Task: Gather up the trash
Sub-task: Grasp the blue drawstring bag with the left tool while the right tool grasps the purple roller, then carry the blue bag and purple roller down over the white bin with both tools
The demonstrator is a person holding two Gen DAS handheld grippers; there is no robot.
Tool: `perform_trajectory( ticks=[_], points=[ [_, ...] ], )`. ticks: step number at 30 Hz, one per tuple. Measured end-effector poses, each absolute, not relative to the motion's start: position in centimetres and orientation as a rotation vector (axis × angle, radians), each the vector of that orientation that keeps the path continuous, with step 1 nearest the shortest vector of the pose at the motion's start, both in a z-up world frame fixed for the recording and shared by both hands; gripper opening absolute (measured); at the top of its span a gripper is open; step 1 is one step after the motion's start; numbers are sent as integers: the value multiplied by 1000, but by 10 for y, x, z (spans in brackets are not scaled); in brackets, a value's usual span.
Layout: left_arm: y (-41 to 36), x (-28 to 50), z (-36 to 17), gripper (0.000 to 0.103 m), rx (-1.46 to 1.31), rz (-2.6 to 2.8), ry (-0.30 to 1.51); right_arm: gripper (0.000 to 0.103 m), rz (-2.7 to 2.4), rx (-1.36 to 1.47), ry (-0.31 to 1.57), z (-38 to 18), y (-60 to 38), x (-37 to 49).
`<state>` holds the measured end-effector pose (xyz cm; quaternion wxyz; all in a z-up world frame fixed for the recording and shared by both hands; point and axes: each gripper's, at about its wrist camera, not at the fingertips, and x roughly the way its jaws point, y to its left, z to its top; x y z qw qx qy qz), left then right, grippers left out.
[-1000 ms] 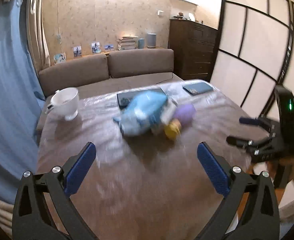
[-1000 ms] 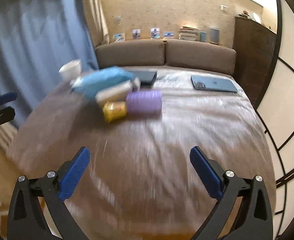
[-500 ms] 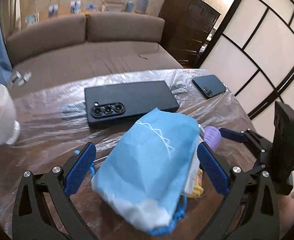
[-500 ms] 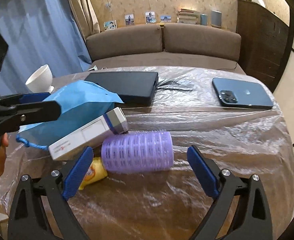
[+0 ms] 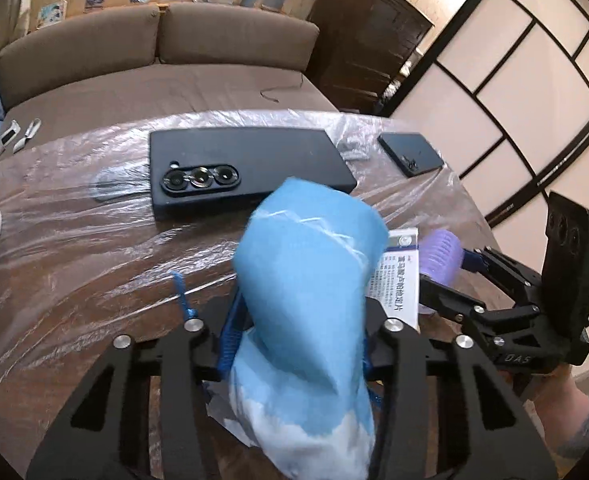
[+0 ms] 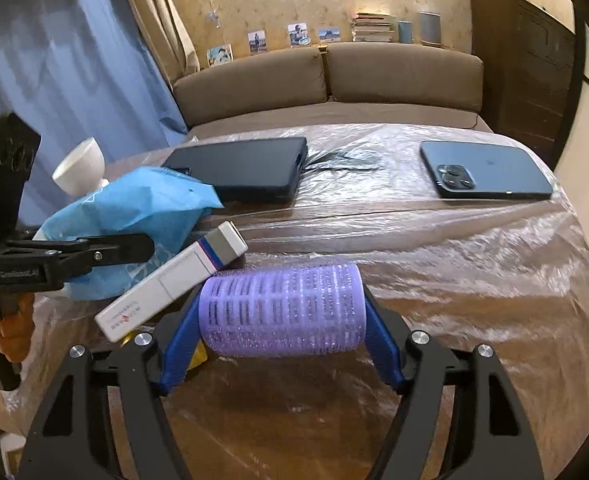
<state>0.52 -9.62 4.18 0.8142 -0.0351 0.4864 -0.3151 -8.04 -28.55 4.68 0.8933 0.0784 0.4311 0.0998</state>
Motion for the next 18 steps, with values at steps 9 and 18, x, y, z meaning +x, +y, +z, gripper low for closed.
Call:
perform_trajectory(
  ticks=[9,18],
  points=[
    [-77,-17,65,39,-139,-604,968,72,200,153,848,67,-297,-108],
    [-72,-59,72,39,-81,-534,922,72,228,161,830,74,-292,-137]
  ],
)
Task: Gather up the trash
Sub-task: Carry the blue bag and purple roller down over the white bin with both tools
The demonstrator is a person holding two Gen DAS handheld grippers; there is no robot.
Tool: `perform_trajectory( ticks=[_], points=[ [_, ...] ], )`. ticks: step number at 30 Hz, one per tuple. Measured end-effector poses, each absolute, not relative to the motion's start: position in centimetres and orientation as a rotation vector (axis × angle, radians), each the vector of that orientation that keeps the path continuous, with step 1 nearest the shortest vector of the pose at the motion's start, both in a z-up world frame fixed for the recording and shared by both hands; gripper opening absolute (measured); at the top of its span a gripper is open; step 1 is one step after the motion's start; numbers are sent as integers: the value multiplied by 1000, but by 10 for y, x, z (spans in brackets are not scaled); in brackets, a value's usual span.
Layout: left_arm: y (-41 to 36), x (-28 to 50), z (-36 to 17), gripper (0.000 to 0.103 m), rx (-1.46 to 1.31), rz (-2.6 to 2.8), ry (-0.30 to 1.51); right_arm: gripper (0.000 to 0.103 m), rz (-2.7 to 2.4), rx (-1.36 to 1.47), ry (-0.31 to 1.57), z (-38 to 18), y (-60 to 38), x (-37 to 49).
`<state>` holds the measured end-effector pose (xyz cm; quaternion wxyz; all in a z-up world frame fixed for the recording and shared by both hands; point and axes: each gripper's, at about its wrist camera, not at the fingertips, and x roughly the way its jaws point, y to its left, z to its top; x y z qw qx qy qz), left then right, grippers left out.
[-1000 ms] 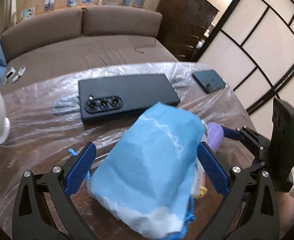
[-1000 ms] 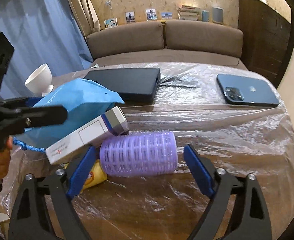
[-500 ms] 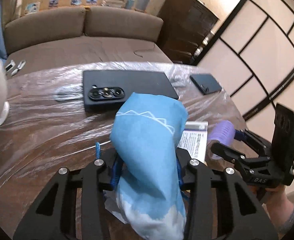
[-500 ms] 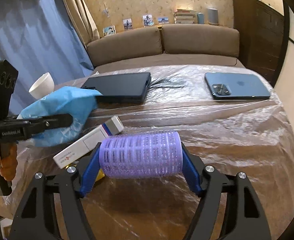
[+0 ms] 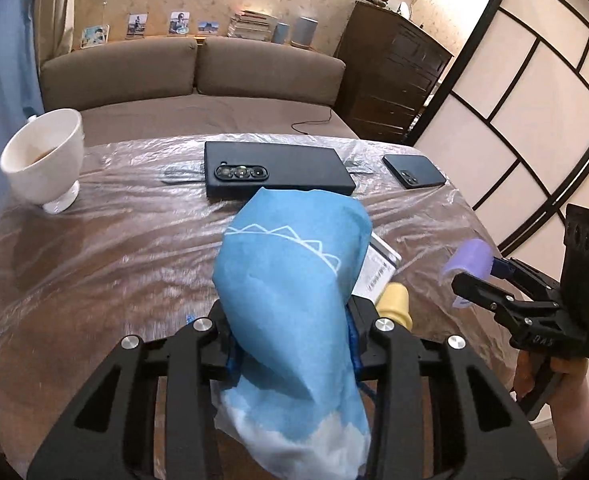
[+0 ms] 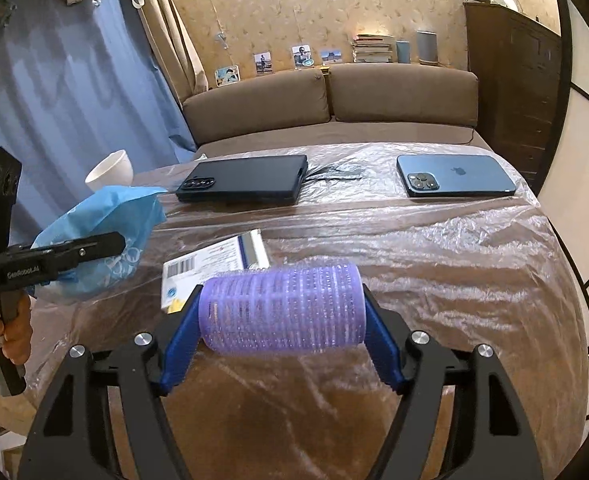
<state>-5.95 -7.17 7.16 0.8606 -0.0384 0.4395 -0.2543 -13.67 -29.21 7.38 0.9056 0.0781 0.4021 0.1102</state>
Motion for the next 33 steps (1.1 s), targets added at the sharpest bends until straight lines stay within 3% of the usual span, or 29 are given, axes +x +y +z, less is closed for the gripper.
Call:
perform_trajectory(
  ticks=[33],
  points=[
    [-88,-191,56,39,24,-376,889,72,313,96,836,78,-257,-247]
  ],
)
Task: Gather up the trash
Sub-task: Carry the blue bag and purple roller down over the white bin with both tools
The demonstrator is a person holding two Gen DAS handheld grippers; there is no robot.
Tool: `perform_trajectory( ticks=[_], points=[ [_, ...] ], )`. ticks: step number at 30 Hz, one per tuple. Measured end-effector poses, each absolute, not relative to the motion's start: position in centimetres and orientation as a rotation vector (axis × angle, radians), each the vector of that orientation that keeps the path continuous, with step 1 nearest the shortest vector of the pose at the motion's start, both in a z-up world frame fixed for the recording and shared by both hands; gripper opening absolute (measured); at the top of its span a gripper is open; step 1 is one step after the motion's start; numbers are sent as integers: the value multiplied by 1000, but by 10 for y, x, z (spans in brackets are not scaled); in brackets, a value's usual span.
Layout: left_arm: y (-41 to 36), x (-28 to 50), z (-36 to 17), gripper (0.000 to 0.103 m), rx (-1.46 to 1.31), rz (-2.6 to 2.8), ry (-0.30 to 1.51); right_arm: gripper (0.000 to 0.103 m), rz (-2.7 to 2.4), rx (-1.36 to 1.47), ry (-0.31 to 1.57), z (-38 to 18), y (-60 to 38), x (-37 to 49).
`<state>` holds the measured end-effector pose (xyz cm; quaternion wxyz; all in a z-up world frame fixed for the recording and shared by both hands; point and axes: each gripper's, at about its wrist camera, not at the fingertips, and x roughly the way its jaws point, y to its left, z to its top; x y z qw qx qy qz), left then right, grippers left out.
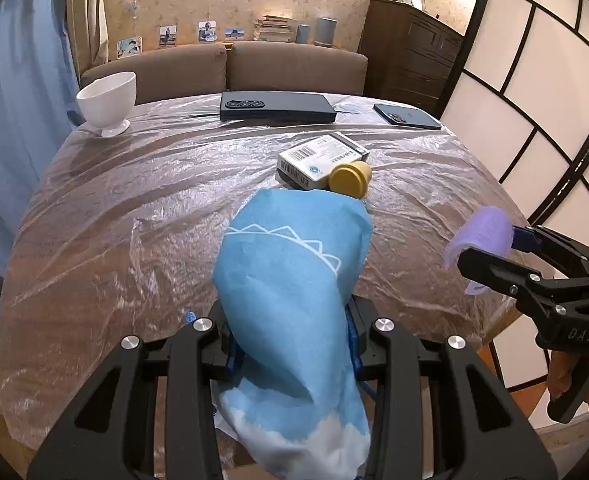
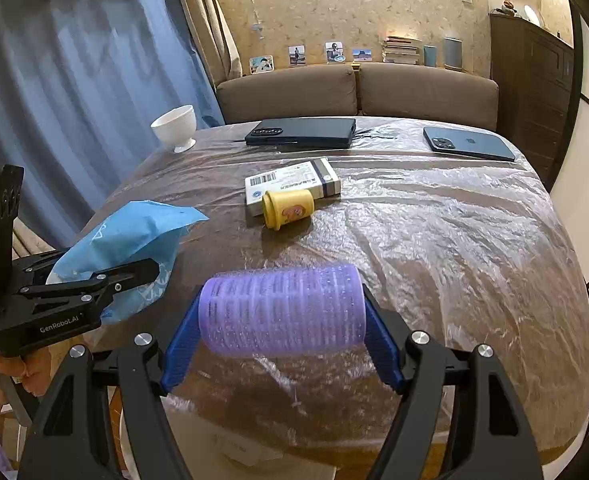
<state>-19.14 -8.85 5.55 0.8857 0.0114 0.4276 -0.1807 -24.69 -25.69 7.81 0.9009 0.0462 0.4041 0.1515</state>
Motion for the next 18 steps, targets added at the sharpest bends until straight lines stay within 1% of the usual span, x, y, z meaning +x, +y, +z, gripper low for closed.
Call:
perform_trajectory(
  ticks=[18],
  points=[
    [-94,-240,58,39,73,-373,887,72,362,65,854,79,-256,-293]
  ],
)
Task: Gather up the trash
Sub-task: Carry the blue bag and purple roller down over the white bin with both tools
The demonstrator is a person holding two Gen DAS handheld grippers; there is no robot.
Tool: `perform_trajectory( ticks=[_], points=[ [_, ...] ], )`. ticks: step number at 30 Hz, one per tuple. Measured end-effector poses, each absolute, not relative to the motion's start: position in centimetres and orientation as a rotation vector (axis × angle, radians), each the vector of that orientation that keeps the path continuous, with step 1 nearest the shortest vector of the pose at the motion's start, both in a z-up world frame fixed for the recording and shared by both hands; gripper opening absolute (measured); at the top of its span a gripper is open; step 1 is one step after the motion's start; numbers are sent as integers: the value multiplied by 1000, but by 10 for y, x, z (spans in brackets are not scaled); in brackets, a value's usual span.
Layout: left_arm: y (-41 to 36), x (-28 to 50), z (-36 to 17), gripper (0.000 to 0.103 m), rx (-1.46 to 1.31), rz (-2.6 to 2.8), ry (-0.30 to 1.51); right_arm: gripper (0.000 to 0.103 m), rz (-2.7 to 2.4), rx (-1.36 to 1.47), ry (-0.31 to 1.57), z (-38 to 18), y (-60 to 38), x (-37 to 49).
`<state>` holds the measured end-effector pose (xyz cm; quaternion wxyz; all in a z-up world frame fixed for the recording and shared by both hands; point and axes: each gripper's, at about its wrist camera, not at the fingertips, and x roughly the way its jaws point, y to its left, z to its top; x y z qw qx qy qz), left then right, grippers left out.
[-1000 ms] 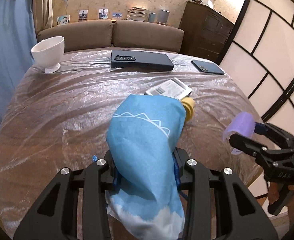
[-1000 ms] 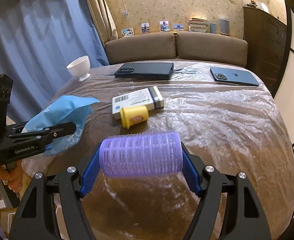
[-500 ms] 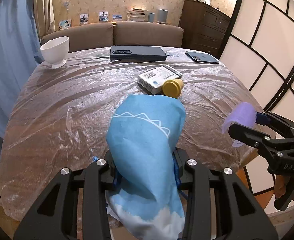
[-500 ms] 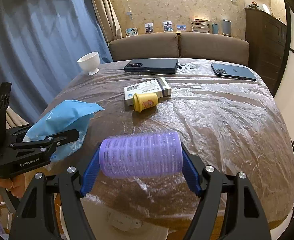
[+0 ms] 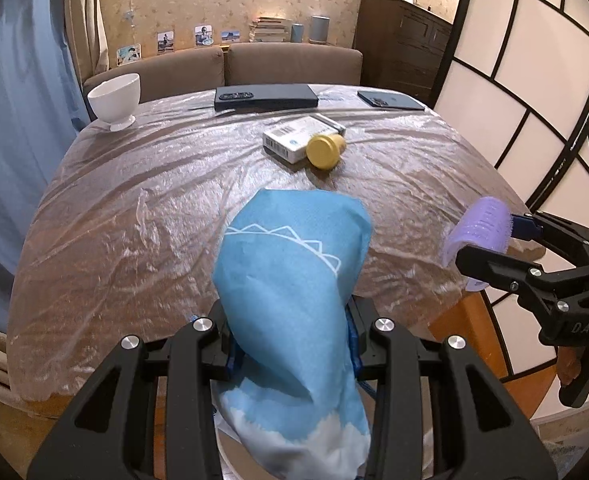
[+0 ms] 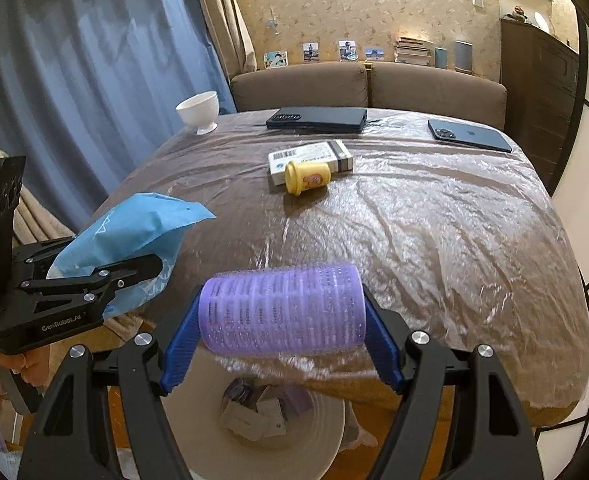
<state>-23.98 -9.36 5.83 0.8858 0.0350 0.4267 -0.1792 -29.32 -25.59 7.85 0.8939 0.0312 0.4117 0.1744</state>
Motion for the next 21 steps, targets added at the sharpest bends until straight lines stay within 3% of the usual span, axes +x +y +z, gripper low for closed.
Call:
perform_trajectory(
  ticks=[21],
  points=[
    [-101,-294,52,39,132,-387,934,72,450,53,924,61,-244,-330]
  ],
)
